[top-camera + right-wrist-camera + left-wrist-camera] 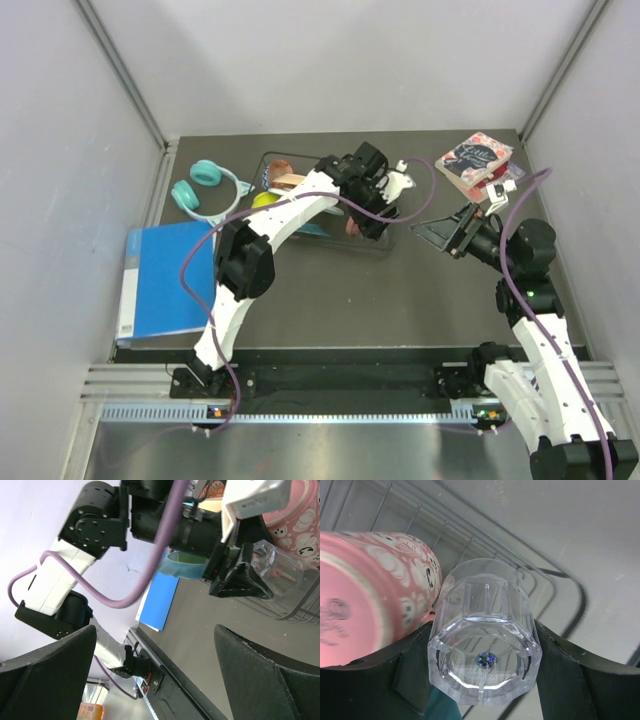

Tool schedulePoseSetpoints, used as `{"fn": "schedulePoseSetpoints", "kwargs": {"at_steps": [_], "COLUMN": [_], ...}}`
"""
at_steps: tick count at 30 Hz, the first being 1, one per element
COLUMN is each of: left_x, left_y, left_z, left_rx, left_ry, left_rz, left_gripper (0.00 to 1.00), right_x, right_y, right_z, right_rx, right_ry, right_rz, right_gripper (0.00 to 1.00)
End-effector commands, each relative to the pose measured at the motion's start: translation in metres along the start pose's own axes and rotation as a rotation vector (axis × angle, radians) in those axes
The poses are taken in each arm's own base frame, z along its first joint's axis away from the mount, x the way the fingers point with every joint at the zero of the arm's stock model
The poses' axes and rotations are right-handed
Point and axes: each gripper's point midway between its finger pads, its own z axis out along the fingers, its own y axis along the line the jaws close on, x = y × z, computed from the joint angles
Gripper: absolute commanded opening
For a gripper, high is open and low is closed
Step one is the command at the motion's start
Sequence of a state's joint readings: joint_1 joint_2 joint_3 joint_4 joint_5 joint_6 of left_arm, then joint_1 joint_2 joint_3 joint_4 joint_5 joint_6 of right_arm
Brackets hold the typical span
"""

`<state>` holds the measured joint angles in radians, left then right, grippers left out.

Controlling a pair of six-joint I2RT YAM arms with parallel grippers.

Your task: Load the mixed dishes into the dish rack

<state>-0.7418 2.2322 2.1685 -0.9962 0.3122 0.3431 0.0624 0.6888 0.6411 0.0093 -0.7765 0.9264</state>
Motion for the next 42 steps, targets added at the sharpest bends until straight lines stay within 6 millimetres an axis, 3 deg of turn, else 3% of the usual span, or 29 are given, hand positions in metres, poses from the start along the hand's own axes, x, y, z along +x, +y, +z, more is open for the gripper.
{"fn": "schedulePoseSetpoints", "kwargs": {"at_steps": [1, 7, 10, 14, 27, 31, 33, 34, 35, 42], "left_x": [-0.009, 0.009, 0.016, 0.021, -0.006, -0.02, -0.014, -0.027, -0.018, -0.024], "left_y": [0.017, 0.013, 0.009, 0.009, 0.029, 0.031, 0.032, 0.032, 0.031, 0.039], "left_z": [0.006, 0.012, 0.016, 0.019, 0.012, -0.005, -0.006, -0.016, -0.012, -0.021], "left_rx": [-0.07, -0.059, -0.04, -0.052, -0.149, -0.175, -0.182, -0.2, -0.197, -0.2], "left_ry": [-0.06, -0.025, -0.007, -0.002, -0.093, -0.155, -0.164, -0.226, -0.215, -0.248], "left_rz": [0.003, 0.001, -0.009, -0.013, 0.004, 0.005, 0.003, 0.011, 0.005, -0.021], "left_gripper": [0.0, 0.0, 0.07, 0.03, 0.0, 0.0, 0.0, 0.0, 0.0, 0.0], "right_x": [-0.005, -0.005, -0.005, -0.004, 0.001, 0.004, 0.005, 0.004, 0.004, 0.007], "right_y": [0.008, 0.008, 0.007, 0.007, 0.0, -0.002, -0.003, -0.004, -0.003, -0.007], "right_z": [-0.002, -0.002, -0.001, -0.001, -0.001, -0.001, -0.001, -0.001, -0.001, 0.0], "right_rx": [-0.028, -0.029, -0.028, -0.027, -0.02, -0.02, -0.018, -0.018, -0.02, -0.018], "right_ry": [-0.023, -0.02, -0.017, -0.018, -0.009, -0.003, -0.002, -0.004, -0.003, 0.008], "right_rz": [-0.045, -0.044, -0.043, -0.04, -0.026, -0.02, -0.017, -0.019, -0.02, -0.008], "right_gripper": [1.0, 1.0, 1.0, 1.0, 1.0, 1.0, 1.0, 1.0, 1.0, 1.0]}}
